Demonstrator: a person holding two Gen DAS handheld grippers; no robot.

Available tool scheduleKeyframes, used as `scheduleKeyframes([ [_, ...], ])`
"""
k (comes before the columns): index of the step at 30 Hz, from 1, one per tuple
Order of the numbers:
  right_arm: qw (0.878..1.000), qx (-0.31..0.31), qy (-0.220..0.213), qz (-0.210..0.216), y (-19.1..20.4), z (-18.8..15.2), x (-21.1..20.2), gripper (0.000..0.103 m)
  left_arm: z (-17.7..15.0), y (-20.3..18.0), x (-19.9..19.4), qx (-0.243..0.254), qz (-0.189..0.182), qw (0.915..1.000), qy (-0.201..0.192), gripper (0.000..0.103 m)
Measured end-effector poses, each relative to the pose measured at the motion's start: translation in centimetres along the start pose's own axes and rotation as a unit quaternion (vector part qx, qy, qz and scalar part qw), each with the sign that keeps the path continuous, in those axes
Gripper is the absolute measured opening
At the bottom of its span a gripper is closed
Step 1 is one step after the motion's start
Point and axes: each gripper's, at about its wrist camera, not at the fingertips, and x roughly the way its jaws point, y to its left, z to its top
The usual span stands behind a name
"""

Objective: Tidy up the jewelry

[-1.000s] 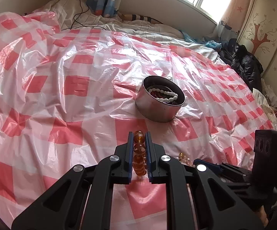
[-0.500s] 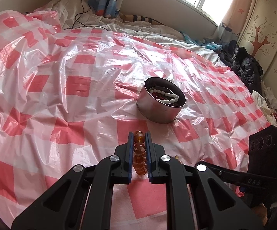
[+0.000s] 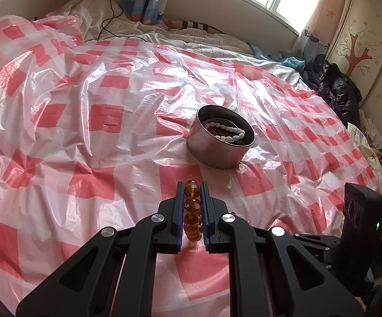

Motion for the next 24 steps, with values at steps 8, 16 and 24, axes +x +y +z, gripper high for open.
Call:
scheduleKeyframes([
  [8,0.999,0.029,-0.018,0.04,-0.6,-0.1,-1.5,0.009,0.0,0.1,-0.1,-0.003,0.0,1.0,-0.002,0.011],
  [16,0.998,-0.03,-0.055,-0.025,1.5,0.6,-2.1,0.061,0.0,0.0,-0.1,-0.002,0.0,1.0,-0.002,0.011],
  [24,0.994,-0.07,-0.013,-0.078,1.9,0.0,-0.2,0.009,0.0,0.0,-0.1,-0.002,0.0,1.0,-0.001,0.011],
])
